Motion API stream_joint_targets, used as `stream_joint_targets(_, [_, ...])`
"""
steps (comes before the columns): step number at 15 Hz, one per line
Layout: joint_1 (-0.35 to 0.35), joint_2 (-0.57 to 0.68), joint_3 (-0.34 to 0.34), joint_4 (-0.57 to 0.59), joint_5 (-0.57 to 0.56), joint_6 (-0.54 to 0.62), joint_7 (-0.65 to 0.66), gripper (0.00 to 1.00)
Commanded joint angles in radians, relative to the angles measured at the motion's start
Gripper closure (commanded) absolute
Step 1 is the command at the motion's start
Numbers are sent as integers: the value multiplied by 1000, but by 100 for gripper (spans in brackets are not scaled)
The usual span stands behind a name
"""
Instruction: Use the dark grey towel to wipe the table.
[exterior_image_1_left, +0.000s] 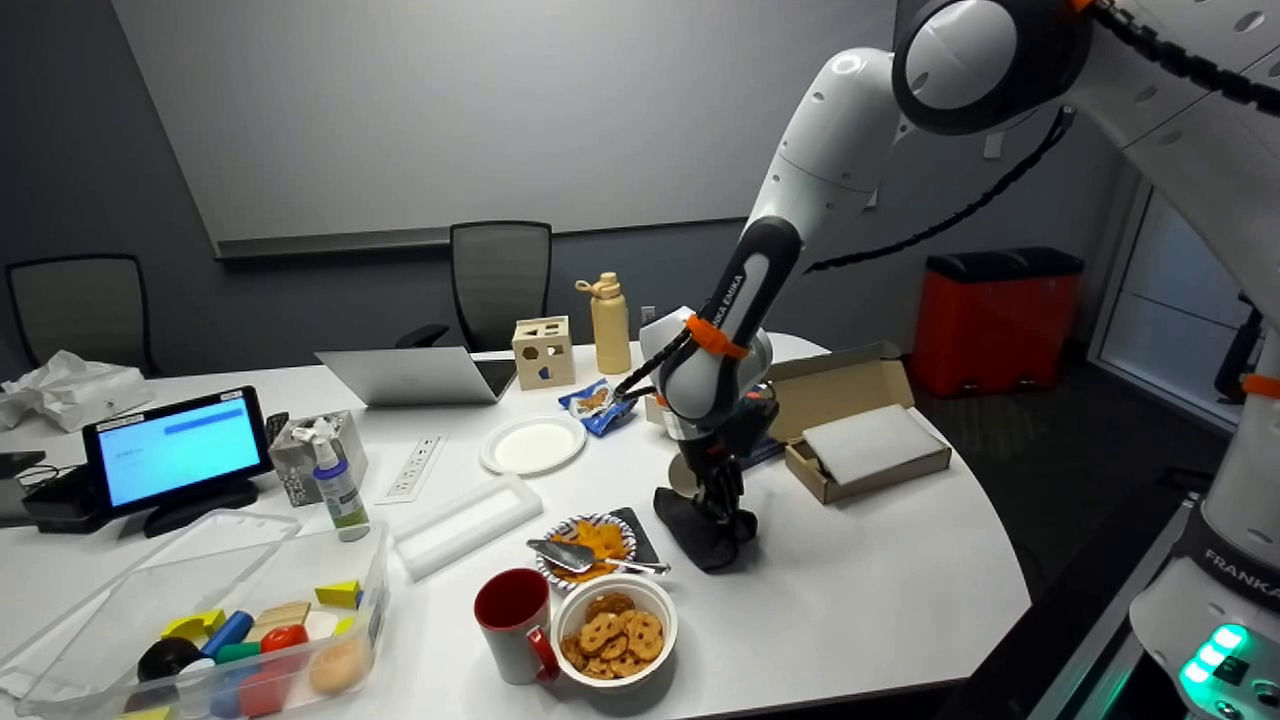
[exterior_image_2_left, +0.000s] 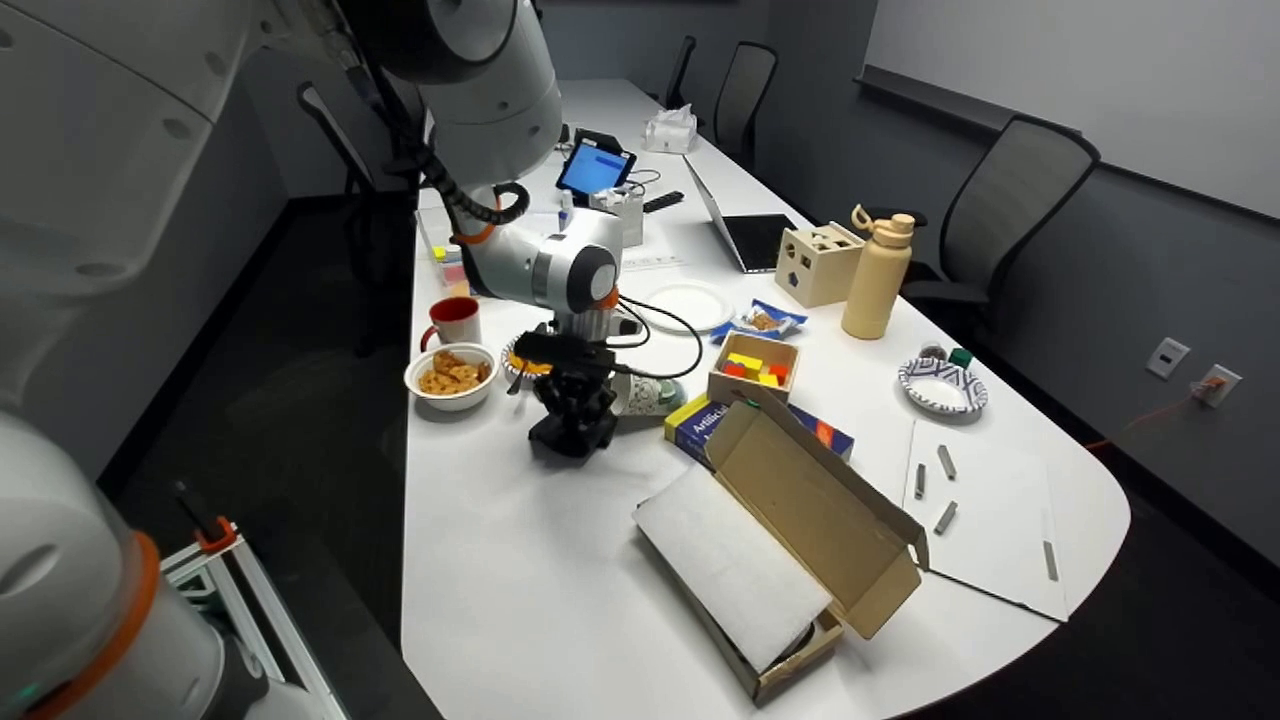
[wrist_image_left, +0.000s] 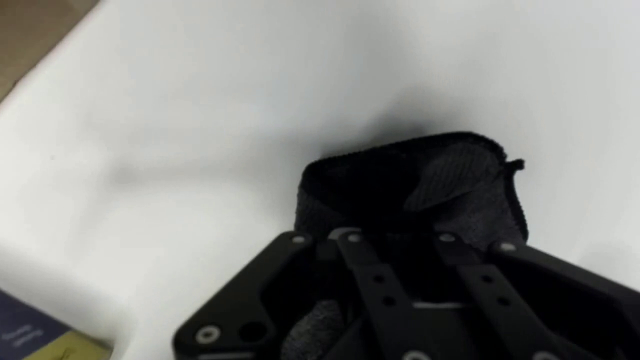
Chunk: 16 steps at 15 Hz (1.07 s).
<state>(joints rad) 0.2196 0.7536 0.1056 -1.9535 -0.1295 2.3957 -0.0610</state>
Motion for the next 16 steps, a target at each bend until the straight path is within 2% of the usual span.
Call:
stream_joint_targets(1, [0,-67,16,-139,37,7,75,97])
stream_joint_targets(6, [-12,-82,21,-281,114,106,170,97])
stream_joint_targets(11, [-22,-143,17,-386,163,180,203,97])
stream_joint_targets(12, [-8,-85,14,-309,143,133,187,88])
stream_joint_targets(16, [-14,-110,12,-348,148,160,195,88])
